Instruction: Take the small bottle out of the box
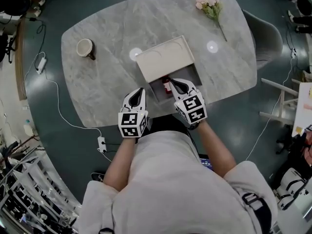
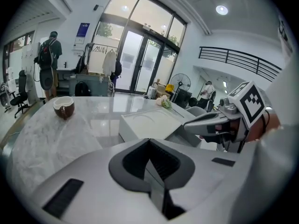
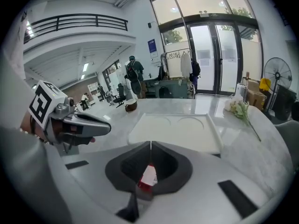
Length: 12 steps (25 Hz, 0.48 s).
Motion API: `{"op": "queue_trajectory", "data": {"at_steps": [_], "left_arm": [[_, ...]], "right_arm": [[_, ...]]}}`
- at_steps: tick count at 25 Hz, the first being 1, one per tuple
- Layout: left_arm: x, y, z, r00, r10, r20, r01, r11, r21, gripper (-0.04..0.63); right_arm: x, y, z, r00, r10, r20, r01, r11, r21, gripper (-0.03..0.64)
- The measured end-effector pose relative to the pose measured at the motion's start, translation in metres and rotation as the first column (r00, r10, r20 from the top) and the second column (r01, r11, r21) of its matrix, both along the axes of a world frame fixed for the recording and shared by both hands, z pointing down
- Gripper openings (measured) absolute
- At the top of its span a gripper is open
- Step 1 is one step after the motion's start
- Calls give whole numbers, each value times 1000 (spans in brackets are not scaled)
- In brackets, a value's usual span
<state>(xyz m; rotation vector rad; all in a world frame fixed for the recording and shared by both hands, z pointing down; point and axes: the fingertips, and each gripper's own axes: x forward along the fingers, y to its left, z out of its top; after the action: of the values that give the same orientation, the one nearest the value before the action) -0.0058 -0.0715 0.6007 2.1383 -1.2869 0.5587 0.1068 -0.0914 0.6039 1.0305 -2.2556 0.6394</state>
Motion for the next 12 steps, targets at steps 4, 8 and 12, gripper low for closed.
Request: {"op": "queue_trajectory", "data": {"at_steps": [4,8,12], "left_arm": [[-4,4,7,1000,-22,-7,21,1000,-21,21],[-9,7,15,999,-47,-12,47,997,-57,21],[-14,11,21,998,-61,-4,60,995,-84,21]], "right_arm": [[0,2,9,1000,-7,-28,6,999,-33,26],[-2,8,19,1000,-7,-30,5,997,-78,26],[-4,12,28,999,-25,-28,22,994,-108,26]]}}
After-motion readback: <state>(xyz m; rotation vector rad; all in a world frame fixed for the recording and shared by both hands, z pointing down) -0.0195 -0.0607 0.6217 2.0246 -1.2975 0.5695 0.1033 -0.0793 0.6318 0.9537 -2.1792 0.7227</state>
